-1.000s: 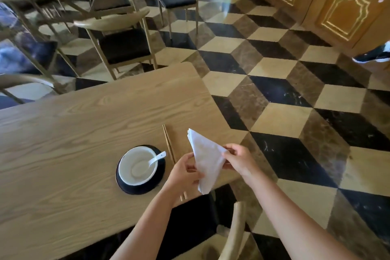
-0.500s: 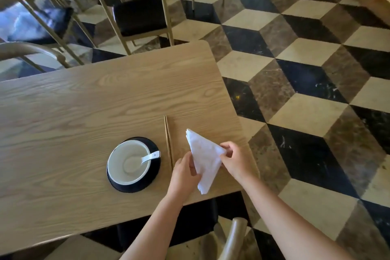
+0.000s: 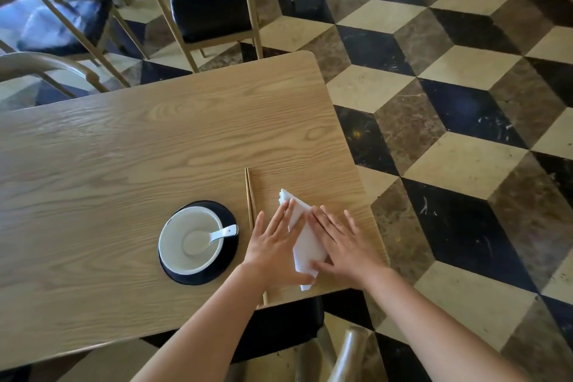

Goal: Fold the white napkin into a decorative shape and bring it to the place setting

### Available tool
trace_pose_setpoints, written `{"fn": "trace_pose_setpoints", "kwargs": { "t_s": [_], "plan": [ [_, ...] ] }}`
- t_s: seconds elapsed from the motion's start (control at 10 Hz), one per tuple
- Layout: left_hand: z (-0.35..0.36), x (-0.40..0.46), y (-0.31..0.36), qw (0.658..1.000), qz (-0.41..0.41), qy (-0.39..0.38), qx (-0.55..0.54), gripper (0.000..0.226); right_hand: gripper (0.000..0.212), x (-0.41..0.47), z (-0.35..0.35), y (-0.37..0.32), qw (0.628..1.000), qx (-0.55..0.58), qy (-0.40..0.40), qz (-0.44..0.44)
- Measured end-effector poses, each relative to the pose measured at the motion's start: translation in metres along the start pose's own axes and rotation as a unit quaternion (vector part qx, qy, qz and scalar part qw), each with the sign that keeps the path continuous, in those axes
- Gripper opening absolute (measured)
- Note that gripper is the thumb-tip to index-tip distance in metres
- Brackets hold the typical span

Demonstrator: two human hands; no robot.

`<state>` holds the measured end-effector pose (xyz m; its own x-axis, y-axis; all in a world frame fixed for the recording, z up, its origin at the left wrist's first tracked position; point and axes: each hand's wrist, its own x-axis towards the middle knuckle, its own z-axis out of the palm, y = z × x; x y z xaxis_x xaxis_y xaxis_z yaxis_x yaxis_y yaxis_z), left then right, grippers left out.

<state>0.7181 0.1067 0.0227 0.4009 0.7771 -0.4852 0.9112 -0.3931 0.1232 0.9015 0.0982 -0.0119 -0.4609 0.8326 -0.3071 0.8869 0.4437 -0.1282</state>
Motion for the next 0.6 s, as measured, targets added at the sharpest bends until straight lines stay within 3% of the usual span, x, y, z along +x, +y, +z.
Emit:
{"fn": "trace_pose_setpoints", "kwargs": {
  "t_s": [0.2, 0.5, 0.6],
  "plan": [
    [0.0, 0.011, -0.007, 0.999, 0.004, -0.024, 0.026, 0.122, 0.099, -0.002, 0.002, -0.005, 0.999, 0.032, 0.011, 0.003],
    [-0.01, 0.007, -0.002, 0.999, 0.003, -0.036, 0.038, 0.12, 0.097, -0.004, -0.021, -0.011, 0.997, 0.024, -0.061, 0.026],
    [-0.023, -0.001, 0.004, 0.999, 0.0, -0.03, 0.016, 0.118, 0.089, -0.008, -0.031, -0.015, 0.997, 0.021, -0.053, 0.049]
  ]
}}
